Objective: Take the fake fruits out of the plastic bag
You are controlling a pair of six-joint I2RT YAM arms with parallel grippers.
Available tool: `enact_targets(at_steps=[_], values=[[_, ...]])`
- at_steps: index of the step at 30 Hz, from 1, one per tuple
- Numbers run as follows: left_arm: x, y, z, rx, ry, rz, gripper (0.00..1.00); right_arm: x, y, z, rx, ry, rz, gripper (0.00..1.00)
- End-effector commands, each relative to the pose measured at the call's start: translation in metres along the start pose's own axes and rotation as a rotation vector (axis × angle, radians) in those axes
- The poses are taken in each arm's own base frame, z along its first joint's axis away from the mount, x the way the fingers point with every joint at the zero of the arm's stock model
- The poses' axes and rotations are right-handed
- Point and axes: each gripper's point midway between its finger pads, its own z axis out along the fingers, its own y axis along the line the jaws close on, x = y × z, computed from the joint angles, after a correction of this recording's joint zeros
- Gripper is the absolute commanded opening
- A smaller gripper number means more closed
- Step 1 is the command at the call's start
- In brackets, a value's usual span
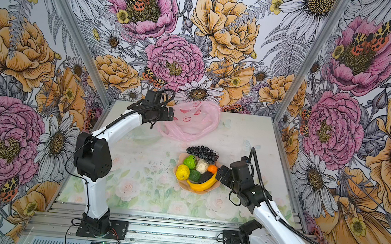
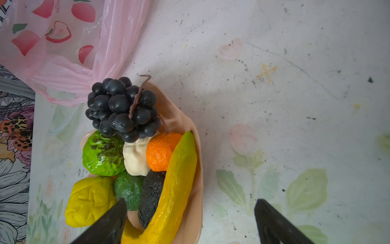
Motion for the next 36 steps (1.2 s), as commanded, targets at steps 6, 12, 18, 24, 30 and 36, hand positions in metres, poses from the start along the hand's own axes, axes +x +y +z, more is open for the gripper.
enact_targets(at_steps=[6, 12, 18, 24, 30, 36], values=[[0.022, 0.036, -0.081, -0.052, -0.173, -0.140, 0.99, 0.026, -0.006, 0.009, 0.026, 0.032, 0.067, 0.99], [0.072, 0.078, -0.118, -0.090, -0.317, -0.179, 0.99, 0.033, 0.009, 0.005, -0.048, 0.009, 0.048, 0.99], [0.120, 0.103, -0.130, -0.096, -0.358, -0.183, 0.99, 0.040, 0.021, 0.012, -0.132, 0.019, 0.086, 0.99], [0.143, 0.116, -0.138, -0.109, -0.381, -0.141, 0.99, 0.044, 0.034, 0.022, -0.186, 0.035, 0.114, 0.99], [0.151, 0.119, -0.135, -0.115, -0.373, -0.115, 0.99, 0.042, 0.043, 0.028, -0.215, 0.029, 0.134, 0.96], [0.153, 0.124, -0.139, -0.130, -0.384, -0.113, 0.99, 0.044, 0.051, 0.039, -0.230, 0.043, 0.143, 0.89]])
